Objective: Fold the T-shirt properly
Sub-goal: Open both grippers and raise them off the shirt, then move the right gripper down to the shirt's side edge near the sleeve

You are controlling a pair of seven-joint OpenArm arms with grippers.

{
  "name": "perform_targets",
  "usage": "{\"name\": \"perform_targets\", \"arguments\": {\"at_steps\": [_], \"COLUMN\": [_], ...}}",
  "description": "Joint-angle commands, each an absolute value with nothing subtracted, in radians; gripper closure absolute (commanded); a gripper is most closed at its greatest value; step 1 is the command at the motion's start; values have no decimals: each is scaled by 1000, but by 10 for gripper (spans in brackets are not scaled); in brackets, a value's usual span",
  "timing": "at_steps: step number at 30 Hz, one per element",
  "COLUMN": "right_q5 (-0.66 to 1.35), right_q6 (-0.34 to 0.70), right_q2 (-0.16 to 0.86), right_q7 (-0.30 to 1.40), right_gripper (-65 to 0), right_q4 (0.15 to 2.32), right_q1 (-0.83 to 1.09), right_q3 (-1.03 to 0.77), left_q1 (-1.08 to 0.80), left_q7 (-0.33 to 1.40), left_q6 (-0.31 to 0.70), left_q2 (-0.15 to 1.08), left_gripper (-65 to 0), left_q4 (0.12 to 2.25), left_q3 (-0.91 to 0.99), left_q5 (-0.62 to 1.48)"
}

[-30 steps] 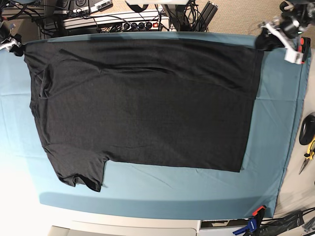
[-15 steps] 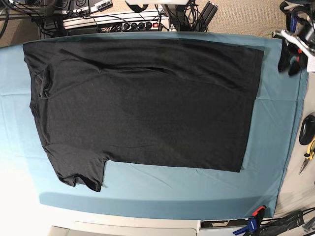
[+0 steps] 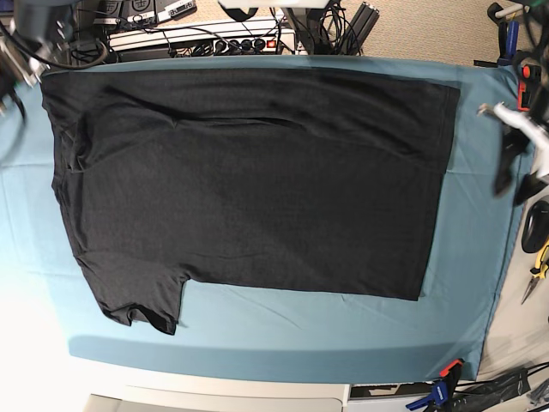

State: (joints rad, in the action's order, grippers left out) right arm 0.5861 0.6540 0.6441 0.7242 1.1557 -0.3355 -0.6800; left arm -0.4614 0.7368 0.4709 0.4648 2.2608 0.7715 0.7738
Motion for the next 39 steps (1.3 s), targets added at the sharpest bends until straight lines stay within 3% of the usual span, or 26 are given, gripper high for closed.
{"name": "perform_targets", "arguments": {"at_steps": [1,10,16,21,27,35,39], "right_q5": [574,223,228,232,253,253,250], "right_q6": [648,430,427,426,425,432,429], "right_q2": [654,471,461,463,463,463,463], "right_q7": [672,582,489,456,447,438,426], "right_gripper": [-225,-225,-225,-225,-225,-225,-225], "right_q4": [1170,1092,691,447,432,432,432], "right_q1": [-388,-607,-774,-888,-871,-844,-828], "right_q3": [-640,-364,-384,-503,-592,-535,-485], "left_q1": [-446,-269,-217,-200,-200,-198,-194], "left_q7": [707,686,687,688,722,636,628], "left_q6": [449,442,446,446,445,443,388], "left_q2": [482,483,483,482,465,344,335], "left_gripper": [-211,-211,-211,-211,-211,-211,-211], "left_q4": [2252,2009,1959,1959,1959,1959,1959], "left_q3": [735,452,452,452,452,452,452], "left_q5": [754,575,579,582,538,337,294]}}
